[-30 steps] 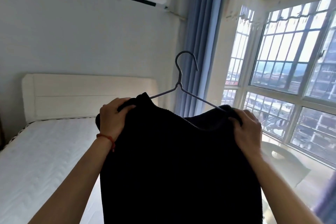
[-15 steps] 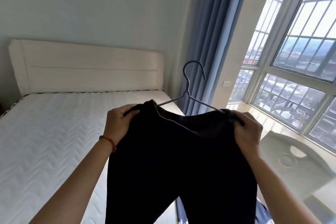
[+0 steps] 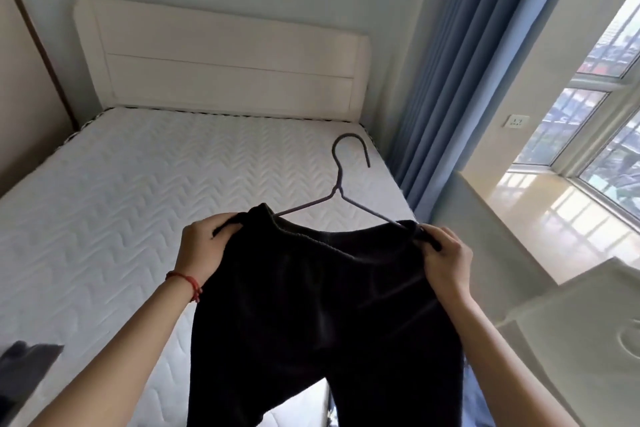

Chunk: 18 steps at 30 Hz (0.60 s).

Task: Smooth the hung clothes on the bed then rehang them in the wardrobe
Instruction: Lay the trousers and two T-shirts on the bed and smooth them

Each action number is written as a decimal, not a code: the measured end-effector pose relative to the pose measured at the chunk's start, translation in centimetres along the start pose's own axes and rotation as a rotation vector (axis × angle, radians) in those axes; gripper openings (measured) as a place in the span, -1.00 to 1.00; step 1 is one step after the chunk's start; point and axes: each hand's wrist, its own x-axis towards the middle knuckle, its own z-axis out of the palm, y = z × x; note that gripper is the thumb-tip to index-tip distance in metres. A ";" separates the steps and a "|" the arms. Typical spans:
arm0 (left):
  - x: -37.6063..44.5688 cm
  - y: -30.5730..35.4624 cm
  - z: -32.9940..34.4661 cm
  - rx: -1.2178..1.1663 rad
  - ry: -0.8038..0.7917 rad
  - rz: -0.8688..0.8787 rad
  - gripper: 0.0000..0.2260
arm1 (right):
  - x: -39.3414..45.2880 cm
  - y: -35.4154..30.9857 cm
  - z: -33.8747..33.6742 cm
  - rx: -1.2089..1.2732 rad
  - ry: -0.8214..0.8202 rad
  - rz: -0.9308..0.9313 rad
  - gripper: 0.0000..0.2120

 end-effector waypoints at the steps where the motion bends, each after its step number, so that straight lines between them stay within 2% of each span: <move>1: 0.1 -0.6 1.2 0.016 -0.003 -0.033 -0.82 | 0.5 1.5 0.9 -0.006 -0.024 0.010 -0.73; 6: 1.5 -3.8 6.5 0.079 0.006 -0.130 -0.81 | 2.8 8.1 5.8 -0.030 -0.146 0.118 -0.73; 10: 4.1 -6.5 9.5 0.135 0.021 -0.157 -0.81 | 4.9 11.4 10.2 -0.046 -0.170 0.153 -0.72; 16: 9.0 -12.5 14.1 0.189 0.102 -0.152 -0.80 | 8.0 16.2 17.5 -0.099 -0.216 0.128 -0.71; 18: 9.8 -16.3 16.2 0.308 0.124 -0.129 -0.75 | 7.7 18.6 20.5 -0.197 -0.267 0.118 -0.67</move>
